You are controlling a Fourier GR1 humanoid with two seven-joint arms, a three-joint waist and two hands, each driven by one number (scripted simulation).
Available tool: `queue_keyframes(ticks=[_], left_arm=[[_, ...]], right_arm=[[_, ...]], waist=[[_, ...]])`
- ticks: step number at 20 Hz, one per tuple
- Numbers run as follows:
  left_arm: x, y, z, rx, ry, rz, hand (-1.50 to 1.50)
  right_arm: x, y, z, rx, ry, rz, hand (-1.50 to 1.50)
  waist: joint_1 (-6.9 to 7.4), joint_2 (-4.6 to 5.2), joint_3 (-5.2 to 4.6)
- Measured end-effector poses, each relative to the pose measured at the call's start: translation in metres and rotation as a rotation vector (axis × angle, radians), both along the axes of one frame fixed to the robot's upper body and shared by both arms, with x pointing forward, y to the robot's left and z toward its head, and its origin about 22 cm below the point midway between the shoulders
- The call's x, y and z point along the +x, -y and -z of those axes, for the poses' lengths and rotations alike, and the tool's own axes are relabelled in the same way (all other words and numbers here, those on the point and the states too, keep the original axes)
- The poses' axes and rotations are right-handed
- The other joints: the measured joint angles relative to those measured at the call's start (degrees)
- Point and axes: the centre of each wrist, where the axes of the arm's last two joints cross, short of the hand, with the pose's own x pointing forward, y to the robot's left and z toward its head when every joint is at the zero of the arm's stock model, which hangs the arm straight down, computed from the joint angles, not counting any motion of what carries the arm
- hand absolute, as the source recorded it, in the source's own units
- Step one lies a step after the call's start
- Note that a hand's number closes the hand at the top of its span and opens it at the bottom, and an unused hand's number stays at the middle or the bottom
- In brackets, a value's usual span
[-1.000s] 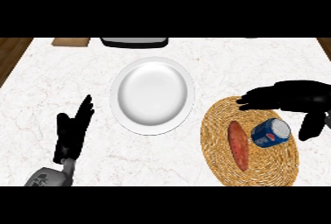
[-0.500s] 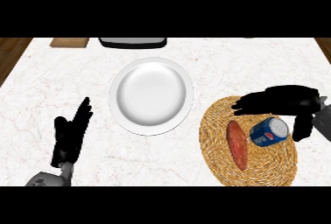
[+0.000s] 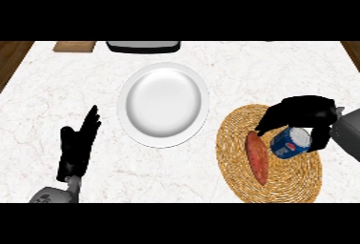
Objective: Pick the can from the placemat and place it in the plate
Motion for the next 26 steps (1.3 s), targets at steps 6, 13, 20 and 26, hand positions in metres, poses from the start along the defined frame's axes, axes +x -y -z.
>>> queue_keyframes(ticks=[6,13,20,26], left_arm=[[0.001,-0.001,-0.001,0.0,0.0,-0.003,0.0],[-0.006,0.001,0.003,-0.006,-0.008,-0.007,0.0],[-0.007,0.0,0.003,0.003,-0.011,-0.005,0.0],[-0.006,0.0,0.003,0.006,-0.024,0.005,0.0]], right_arm=[[0.002,0.0,0.01,0.045,0.032,-0.04,1.5],[0.013,0.0,0.002,0.152,0.108,0.004,1.5],[0.03,-0.067,0.021,0.254,0.208,0.453,1.5],[0.04,-0.138,0.013,0.347,0.33,0.79,1.5]], waist=[[-0.11,-0.09,-0.05],[-0.26,-0.07,0.05],[-0.22,-0.89,-0.25],[0.5,-1.83,-0.49]])
